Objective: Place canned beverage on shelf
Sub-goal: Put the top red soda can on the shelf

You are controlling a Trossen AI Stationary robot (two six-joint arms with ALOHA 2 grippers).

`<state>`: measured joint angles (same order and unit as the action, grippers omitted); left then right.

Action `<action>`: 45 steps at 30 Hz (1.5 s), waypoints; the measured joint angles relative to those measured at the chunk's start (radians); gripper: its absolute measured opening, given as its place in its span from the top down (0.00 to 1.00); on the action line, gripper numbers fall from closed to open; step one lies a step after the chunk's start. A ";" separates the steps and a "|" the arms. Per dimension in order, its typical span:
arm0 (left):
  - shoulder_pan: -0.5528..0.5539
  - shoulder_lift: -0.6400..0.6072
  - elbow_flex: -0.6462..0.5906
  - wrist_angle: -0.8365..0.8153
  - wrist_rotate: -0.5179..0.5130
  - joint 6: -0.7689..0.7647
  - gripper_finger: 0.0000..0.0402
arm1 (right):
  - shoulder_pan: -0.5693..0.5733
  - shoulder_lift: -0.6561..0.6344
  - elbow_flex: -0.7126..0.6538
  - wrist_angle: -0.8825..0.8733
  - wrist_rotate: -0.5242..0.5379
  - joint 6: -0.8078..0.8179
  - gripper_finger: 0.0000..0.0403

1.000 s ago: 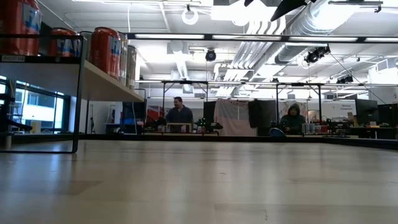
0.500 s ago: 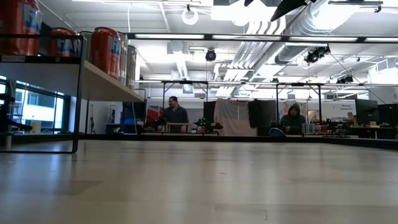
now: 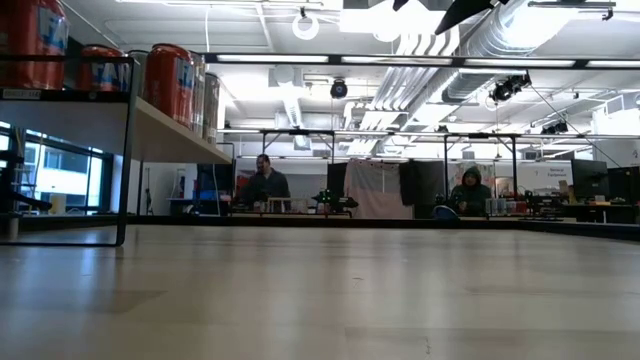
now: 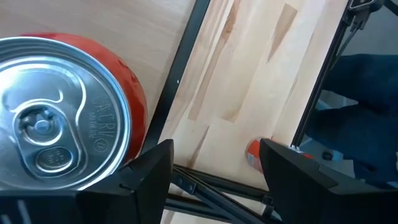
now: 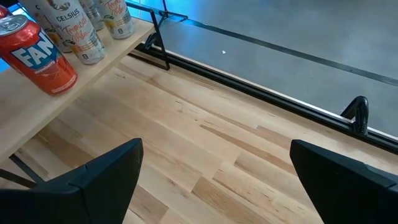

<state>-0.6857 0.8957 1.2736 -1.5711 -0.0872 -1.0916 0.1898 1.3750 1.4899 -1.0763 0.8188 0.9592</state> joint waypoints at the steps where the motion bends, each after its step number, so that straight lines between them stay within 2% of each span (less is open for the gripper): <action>1: 0.000 -0.002 0.000 0.000 0.000 0.003 0.43 | 0.000 0.000 0.000 0.000 0.000 -0.003 0.03; 10: 0.005 -0.003 0.000 0.000 -0.081 0.047 0.43 | 0.000 0.000 0.000 0.000 -0.001 -0.017 0.03; 15: 0.013 -0.002 0.000 0.009 -0.079 0.076 0.43 | 0.000 0.000 0.000 -0.001 -0.007 -0.022 0.03; 17: 0.013 -0.003 0.000 0.067 -0.079 0.114 0.43 | 0.000 0.000 0.000 -0.004 -0.007 -0.022 0.03; 21: 0.013 -0.001 0.000 0.306 -0.091 0.252 0.43 | 0.000 0.000 0.000 -0.004 -0.007 -0.023 0.03; 23: 0.014 0.001 0.000 0.416 -0.137 0.332 0.43 | 0.000 0.000 0.000 -0.004 -0.006 -0.025 0.03; 25: 0.027 0.006 0.015 0.454 -0.182 0.392 0.43 | 0.000 0.000 0.000 -0.004 0.000 -0.025 0.03; 28: 0.062 0.024 0.088 0.396 -0.221 0.425 0.43 | 0.000 0.000 0.000 -0.004 0.000 -0.025 0.03; 32: 0.114 0.089 0.238 0.192 -0.221 0.467 0.43 | 0.000 0.000 0.000 -0.004 0.000 -0.025 0.03; 35: 0.146 0.151 0.352 0.000 -0.187 0.463 0.43 | 0.000 0.001 0.000 -0.005 0.000 -0.025 0.03; 36: 0.155 0.169 0.369 -0.009 -0.165 0.455 0.43 | 0.000 0.001 0.000 -0.005 0.000 -0.025 0.03; 39: 0.182 0.169 0.369 0.000 -0.039 0.478 0.43 | 0.000 0.001 0.000 -0.005 0.000 -0.021 0.03; 45: 0.202 0.178 0.318 0.001 -0.034 0.484 0.43 | 0.000 0.001 0.000 -0.012 0.000 -0.023 0.03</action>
<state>-0.4835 1.0734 1.5920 -1.5701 -0.1207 -0.6071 0.1894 1.3758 1.4899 -1.0882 0.8192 0.9360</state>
